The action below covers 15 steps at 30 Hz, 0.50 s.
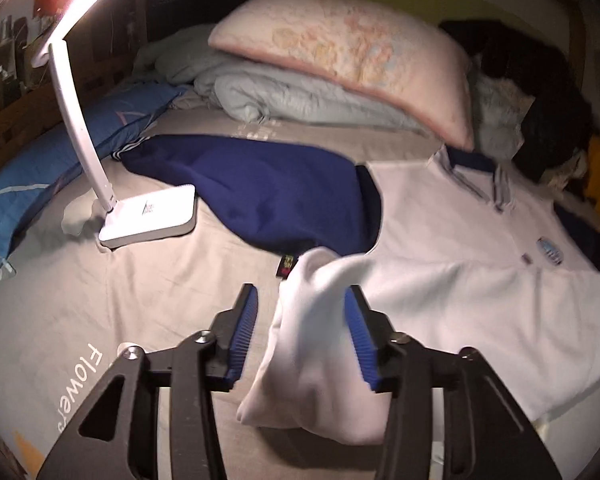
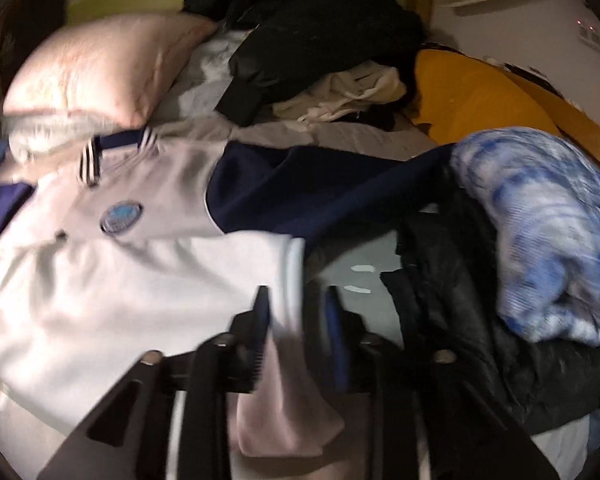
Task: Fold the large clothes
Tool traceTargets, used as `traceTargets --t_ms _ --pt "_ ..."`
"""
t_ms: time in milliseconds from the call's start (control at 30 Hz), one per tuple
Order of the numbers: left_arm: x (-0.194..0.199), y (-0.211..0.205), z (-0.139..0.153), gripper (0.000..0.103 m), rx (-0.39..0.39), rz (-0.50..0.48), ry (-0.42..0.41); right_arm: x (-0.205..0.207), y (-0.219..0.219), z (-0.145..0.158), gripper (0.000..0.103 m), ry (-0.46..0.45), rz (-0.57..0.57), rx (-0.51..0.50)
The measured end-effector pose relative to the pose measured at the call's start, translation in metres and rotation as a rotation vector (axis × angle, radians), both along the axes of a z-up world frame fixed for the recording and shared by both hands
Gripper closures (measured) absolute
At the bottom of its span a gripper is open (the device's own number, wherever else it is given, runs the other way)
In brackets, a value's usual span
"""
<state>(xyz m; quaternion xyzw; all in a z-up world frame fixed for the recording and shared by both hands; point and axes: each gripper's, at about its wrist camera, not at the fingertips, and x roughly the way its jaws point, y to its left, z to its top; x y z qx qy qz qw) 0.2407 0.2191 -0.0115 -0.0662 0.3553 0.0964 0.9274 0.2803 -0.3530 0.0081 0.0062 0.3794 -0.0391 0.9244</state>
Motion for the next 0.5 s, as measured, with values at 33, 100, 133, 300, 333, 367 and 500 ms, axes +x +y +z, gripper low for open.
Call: traceTargets --t_ms 33,100,133,300,333,367,500 --pt "-0.004 0.0 0.005 0.058 -0.012 -0.009 -0.01 -0.004 -0.001 0.003 0.053 -0.01 -0.005 0.021" --pt "-0.016 -0.006 0.014 0.052 -0.01 -0.031 -0.034 -0.014 -0.003 0.009 0.041 -0.029 -0.024 0.062" --pt "-0.023 -0.011 0.018 0.041 0.002 -0.039 -0.043 -0.018 -0.001 0.009 0.038 -0.021 -0.017 0.074" --pt "-0.045 -0.031 0.027 0.019 -0.013 -0.095 -0.044 -0.036 0.018 0.007 0.033 0.042 0.068 0.092" --pt "-0.048 -0.035 0.027 0.017 -0.017 -0.107 -0.044 -0.038 0.018 0.008 0.033 0.053 0.085 0.112" --pt "-0.051 -0.039 0.028 0.016 0.004 -0.111 -0.048 -0.04 0.016 0.008 0.033 0.058 0.087 0.124" --pt "-0.069 -0.054 0.035 0.007 0.119 -0.183 -0.131 -0.043 -0.001 0.002 0.033 0.075 0.042 0.125"
